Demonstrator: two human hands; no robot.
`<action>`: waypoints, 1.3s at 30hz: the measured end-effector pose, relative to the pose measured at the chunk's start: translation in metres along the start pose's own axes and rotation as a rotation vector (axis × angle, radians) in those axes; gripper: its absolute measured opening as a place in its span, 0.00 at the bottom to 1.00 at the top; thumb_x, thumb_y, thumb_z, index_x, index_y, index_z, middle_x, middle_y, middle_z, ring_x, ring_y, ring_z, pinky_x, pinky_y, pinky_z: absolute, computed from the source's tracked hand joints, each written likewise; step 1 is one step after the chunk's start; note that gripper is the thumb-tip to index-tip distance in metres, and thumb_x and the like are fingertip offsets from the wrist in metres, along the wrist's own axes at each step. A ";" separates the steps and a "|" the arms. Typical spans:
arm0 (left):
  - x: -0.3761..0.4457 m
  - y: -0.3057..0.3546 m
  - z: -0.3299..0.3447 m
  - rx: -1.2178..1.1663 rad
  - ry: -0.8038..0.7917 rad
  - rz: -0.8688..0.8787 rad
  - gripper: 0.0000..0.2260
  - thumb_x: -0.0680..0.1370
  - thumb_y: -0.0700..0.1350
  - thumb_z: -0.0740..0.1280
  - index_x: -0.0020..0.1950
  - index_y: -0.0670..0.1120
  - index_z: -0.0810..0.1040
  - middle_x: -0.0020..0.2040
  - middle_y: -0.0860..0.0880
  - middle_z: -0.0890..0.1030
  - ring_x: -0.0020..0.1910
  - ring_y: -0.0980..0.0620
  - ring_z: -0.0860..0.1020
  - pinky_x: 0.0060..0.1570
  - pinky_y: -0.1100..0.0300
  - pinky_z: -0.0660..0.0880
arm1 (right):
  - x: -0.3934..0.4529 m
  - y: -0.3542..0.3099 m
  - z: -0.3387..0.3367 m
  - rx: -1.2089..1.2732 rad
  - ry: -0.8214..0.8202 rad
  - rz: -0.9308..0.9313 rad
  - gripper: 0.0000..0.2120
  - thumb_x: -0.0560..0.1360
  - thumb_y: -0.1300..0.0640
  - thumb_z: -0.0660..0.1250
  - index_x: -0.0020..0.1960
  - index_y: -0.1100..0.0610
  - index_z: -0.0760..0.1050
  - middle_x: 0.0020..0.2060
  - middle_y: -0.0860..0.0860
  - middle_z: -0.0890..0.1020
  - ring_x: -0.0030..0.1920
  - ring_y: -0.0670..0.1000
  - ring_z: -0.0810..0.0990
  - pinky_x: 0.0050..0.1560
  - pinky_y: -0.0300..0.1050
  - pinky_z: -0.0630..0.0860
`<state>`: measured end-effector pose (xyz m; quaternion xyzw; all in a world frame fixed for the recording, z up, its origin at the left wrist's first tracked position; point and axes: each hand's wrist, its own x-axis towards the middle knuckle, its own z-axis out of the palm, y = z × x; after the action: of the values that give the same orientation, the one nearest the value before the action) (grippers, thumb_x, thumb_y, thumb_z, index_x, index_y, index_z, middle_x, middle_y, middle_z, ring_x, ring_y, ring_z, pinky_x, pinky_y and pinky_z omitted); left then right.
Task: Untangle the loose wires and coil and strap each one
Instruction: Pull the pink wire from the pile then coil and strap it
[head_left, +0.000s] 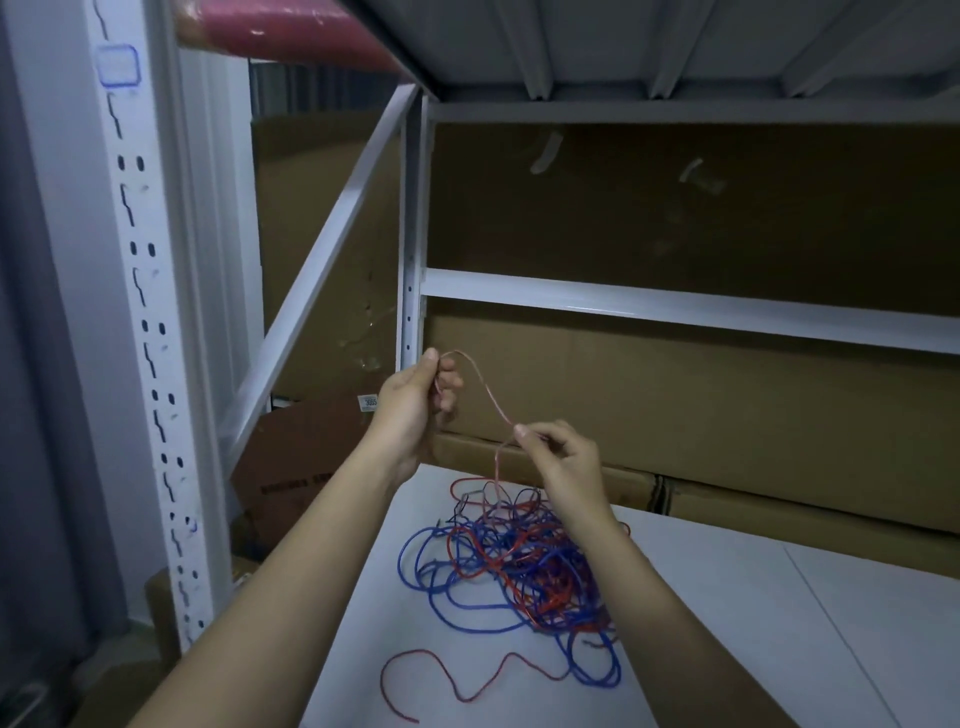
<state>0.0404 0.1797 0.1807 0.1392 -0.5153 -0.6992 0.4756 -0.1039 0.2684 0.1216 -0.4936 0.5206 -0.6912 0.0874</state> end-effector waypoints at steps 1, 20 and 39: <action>0.005 0.002 -0.001 -0.052 -0.001 -0.005 0.13 0.84 0.49 0.56 0.44 0.46 0.74 0.28 0.54 0.76 0.22 0.60 0.66 0.25 0.68 0.66 | 0.006 -0.004 0.001 0.090 -0.006 0.017 0.10 0.75 0.63 0.68 0.38 0.53 0.82 0.37 0.50 0.81 0.39 0.40 0.79 0.43 0.30 0.72; 0.083 -0.003 -0.021 -0.092 -0.137 0.068 0.15 0.84 0.48 0.54 0.49 0.42 0.76 0.37 0.51 0.84 0.21 0.60 0.65 0.26 0.67 0.63 | 0.081 -0.002 -0.012 -0.924 -0.234 0.149 0.09 0.79 0.50 0.62 0.40 0.49 0.72 0.31 0.45 0.75 0.27 0.42 0.71 0.26 0.32 0.65; 0.089 -0.009 0.006 -0.128 -0.341 0.123 0.12 0.84 0.46 0.53 0.51 0.44 0.74 0.39 0.49 0.83 0.21 0.60 0.65 0.25 0.68 0.63 | 0.127 0.018 -0.029 -1.646 0.129 -0.245 0.16 0.83 0.46 0.51 0.56 0.53 0.72 0.28 0.49 0.72 0.28 0.49 0.68 0.26 0.40 0.62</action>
<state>-0.0134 0.1111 0.2022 -0.0435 -0.5504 -0.7137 0.4310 -0.1965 0.1982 0.1828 -0.4122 0.8060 -0.1217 -0.4069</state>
